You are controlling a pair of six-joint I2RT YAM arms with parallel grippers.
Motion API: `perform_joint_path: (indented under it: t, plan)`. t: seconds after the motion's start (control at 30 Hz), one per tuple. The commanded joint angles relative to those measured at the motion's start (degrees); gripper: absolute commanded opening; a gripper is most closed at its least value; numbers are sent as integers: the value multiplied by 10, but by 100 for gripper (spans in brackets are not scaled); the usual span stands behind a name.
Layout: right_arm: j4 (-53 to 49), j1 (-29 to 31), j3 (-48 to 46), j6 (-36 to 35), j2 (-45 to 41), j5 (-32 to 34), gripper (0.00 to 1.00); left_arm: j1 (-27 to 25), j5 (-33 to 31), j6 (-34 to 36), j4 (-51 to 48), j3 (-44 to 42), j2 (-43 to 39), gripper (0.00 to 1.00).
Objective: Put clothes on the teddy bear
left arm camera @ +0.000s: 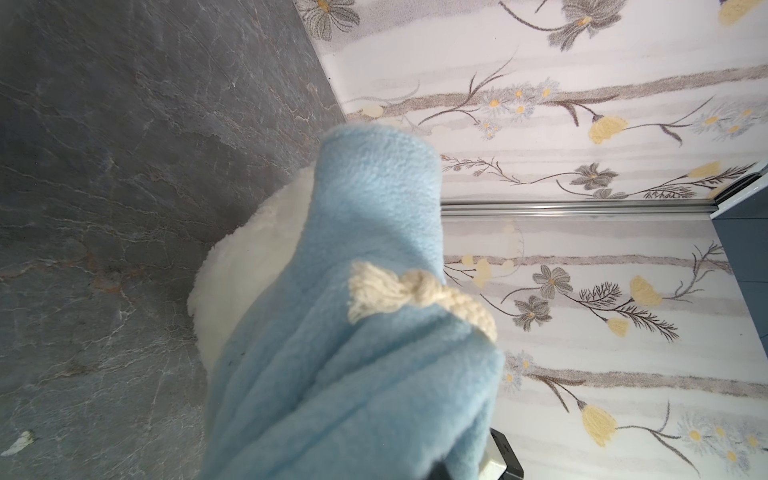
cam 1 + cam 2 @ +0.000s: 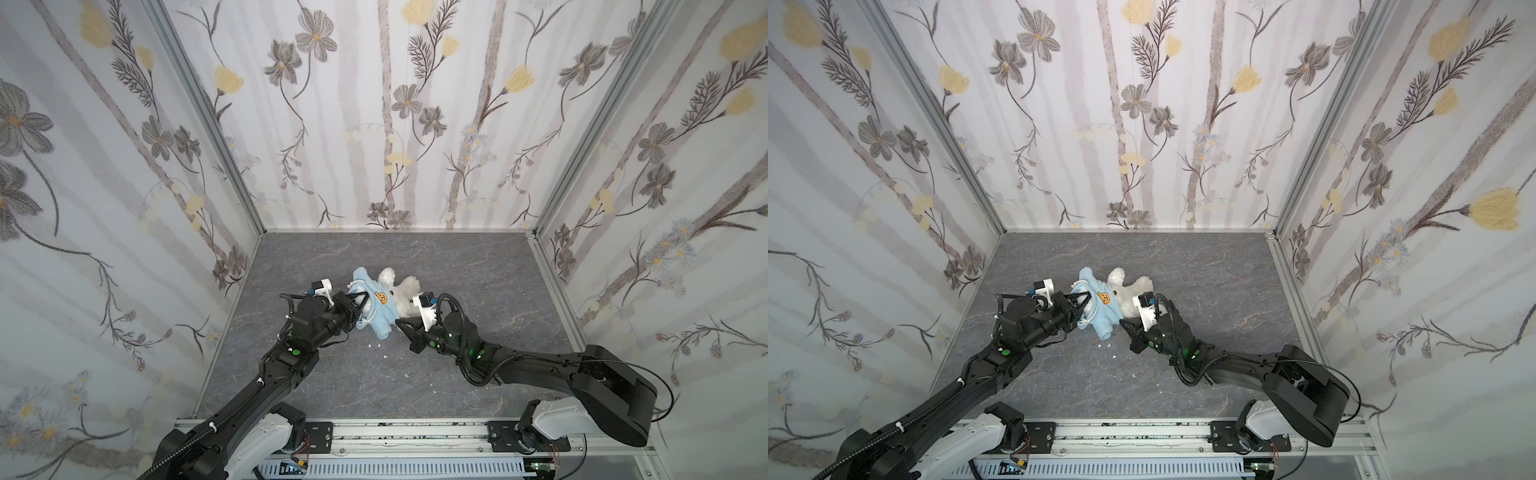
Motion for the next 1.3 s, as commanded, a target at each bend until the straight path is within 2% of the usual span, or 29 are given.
perform_joint_path:
  t: [0.0,0.07,0.13,0.23,0.33,0.43,0.57,0.63,0.8,1.27]
  plan:
    - [-51,-14,-4,-24,-21,-27,13,3,1,64,72,16,6,0]
    - [-61,-31,-20,-27,-55,-42,25,3,15,126,72,17,10,0]
    - [-77,-52,-32,-33,-99,-78,32,3,38,206,72,14,14,0]
    - [-114,-86,-27,-36,-155,-127,38,3,76,315,73,7,20,0]
    - [-113,-109,-14,-6,-184,-176,41,0,104,406,78,-2,22,0]
    - [-80,-128,0,49,-175,-213,43,-9,118,485,85,-15,8,0]
    - [-93,-132,65,79,-107,-274,44,-22,148,566,87,-27,-6,0]
    - [-94,-133,89,99,-72,-296,43,-26,160,594,87,-29,-8,0]
    - [-79,-134,100,130,-31,-298,41,-35,158,628,87,-35,-6,0]
    - [-68,-150,50,157,-42,-262,39,-41,134,632,87,-37,-1,0]
